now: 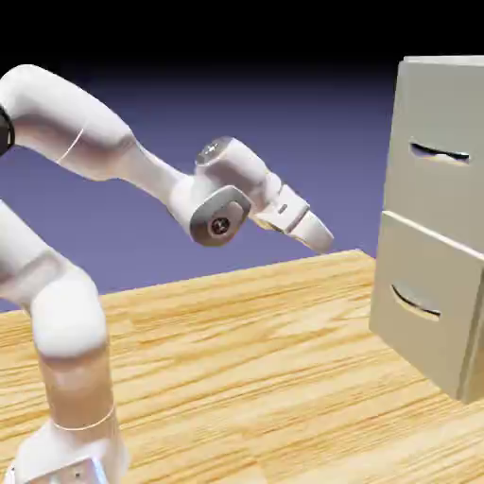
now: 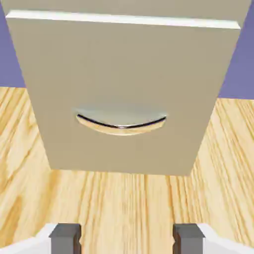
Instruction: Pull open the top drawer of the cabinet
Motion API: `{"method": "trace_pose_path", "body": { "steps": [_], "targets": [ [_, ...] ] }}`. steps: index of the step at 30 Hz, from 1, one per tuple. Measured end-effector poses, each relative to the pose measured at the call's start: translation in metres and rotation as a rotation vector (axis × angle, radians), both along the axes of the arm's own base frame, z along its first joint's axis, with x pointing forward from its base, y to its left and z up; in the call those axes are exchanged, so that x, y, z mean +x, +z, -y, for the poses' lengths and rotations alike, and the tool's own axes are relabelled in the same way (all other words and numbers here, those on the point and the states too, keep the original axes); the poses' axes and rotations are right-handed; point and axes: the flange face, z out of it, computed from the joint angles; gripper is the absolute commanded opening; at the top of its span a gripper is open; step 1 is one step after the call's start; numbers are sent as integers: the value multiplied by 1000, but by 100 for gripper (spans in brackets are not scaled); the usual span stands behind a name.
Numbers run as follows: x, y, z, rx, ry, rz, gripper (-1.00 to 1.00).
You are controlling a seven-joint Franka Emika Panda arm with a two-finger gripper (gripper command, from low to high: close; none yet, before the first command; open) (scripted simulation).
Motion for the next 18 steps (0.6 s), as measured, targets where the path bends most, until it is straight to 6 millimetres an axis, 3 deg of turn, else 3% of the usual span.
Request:
{"method": "trace_pose_path", "body": {
  "steps": [8, 18],
  "targets": [
    [35, -4, 31, 275, -128, -38, 0],
    [72, -29, 63, 564, -305, -81, 0]
  ]
}}
